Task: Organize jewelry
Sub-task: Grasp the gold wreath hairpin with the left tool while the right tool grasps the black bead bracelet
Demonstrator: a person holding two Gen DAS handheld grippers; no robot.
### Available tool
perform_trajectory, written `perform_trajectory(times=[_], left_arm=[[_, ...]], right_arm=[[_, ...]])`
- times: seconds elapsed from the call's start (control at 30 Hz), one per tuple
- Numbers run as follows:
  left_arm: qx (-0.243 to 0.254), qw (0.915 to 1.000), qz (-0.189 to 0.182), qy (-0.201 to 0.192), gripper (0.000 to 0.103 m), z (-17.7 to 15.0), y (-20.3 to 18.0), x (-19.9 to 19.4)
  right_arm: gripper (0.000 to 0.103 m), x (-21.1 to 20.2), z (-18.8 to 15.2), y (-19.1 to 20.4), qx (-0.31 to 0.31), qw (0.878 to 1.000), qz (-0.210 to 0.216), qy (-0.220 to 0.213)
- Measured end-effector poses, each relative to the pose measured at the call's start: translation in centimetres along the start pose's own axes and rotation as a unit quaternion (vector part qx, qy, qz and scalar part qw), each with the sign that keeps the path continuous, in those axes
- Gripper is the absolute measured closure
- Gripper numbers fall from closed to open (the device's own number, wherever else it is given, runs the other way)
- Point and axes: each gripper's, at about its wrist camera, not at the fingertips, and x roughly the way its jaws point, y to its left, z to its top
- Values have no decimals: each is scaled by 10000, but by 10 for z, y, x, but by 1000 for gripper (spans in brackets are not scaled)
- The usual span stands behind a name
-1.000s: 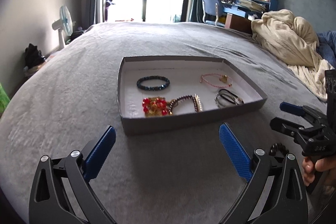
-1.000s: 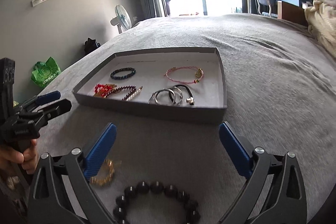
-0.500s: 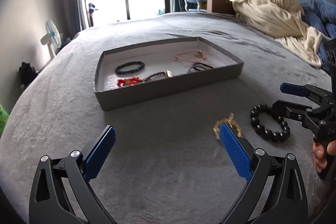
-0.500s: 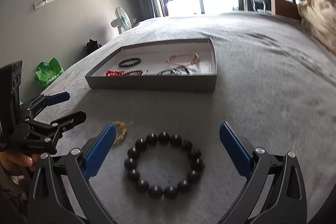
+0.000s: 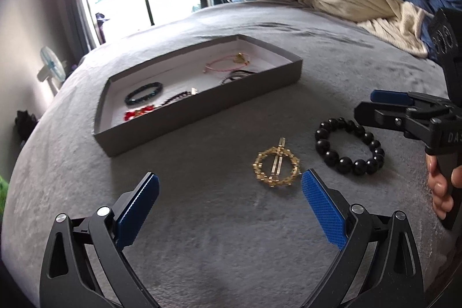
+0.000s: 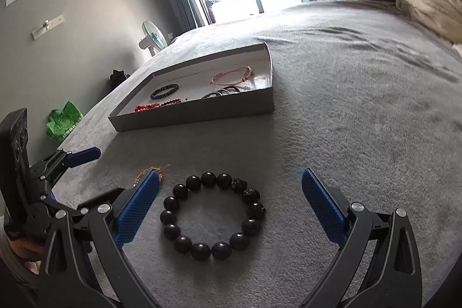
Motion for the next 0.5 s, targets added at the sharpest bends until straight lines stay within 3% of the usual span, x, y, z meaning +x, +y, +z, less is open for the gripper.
perform_trajectory(times=[0.33, 0.5], left_arm=[[189, 9986, -237, 439, 8, 15, -10, 30], [111, 9979, -373, 520, 50, 12, -8, 35]], right_arm=[[6, 1, -2, -9, 256, 9996, 72, 72], [6, 2, -2, -11, 305, 9994, 109, 113]])
